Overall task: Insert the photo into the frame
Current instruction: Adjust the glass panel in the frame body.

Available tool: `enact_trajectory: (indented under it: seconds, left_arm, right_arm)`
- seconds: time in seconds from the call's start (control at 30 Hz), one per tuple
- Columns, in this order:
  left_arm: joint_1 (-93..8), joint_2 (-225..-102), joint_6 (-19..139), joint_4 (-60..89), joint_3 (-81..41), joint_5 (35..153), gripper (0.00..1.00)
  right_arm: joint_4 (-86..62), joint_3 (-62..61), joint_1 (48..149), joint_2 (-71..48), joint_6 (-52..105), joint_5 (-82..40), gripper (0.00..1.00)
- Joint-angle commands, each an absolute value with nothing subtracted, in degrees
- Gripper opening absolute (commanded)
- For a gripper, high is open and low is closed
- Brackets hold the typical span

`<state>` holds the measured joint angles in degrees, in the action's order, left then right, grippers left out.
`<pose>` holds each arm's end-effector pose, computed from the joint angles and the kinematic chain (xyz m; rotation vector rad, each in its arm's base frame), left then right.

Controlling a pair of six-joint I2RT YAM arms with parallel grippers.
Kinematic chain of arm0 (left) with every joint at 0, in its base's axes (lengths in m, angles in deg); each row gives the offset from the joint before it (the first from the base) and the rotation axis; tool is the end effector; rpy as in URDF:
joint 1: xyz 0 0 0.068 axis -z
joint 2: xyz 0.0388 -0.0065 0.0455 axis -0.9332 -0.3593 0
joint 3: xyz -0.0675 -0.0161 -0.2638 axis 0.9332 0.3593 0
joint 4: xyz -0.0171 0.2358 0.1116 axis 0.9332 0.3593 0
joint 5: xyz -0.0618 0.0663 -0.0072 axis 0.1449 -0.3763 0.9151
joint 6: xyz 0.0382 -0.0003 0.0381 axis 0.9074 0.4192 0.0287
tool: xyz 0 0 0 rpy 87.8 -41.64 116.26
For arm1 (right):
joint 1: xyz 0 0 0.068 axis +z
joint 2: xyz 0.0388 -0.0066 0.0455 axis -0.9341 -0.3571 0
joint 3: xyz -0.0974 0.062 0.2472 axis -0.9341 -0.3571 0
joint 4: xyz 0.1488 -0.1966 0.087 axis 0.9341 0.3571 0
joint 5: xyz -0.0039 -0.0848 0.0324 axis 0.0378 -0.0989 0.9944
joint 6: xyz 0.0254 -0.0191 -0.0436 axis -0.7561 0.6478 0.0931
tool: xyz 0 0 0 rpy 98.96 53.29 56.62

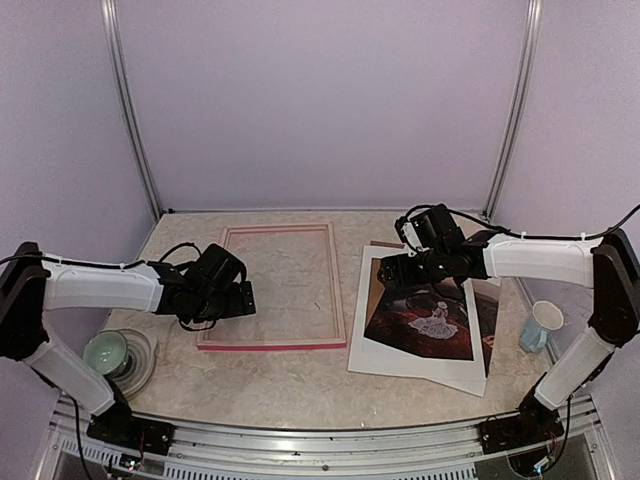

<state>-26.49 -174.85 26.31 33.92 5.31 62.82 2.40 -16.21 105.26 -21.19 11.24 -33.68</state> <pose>0.2221 -0.1842 0.1744 -0.2160 2.4589 -0.1325 0.2765 0.1980 0.2242 -0.2464 2.3875 0.3773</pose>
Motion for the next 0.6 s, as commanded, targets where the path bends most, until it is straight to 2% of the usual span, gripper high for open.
enact_trajectory:
  seconds: [0.0,0.2,0.57]
  left_arm:
    - [-24.64,-170.36,27.0,33.31,4.0,62.15,0.98]
    - [-21.05,-169.47,29.95,29.58,3.37,64.71,0.98]
    - [-15.03,-176.56,37.88,18.37,-1.66,75.34,0.99]
  right_arm:
    - [2.23,-16.88,104.94,-20.55,10.28,-33.9,0.99]
    - [3.93,-18.44,104.16,-20.7,7.91,-36.93,0.99]
    - [1.19,-27.38,95.02,-12.14,2.44,-29.96,0.99]
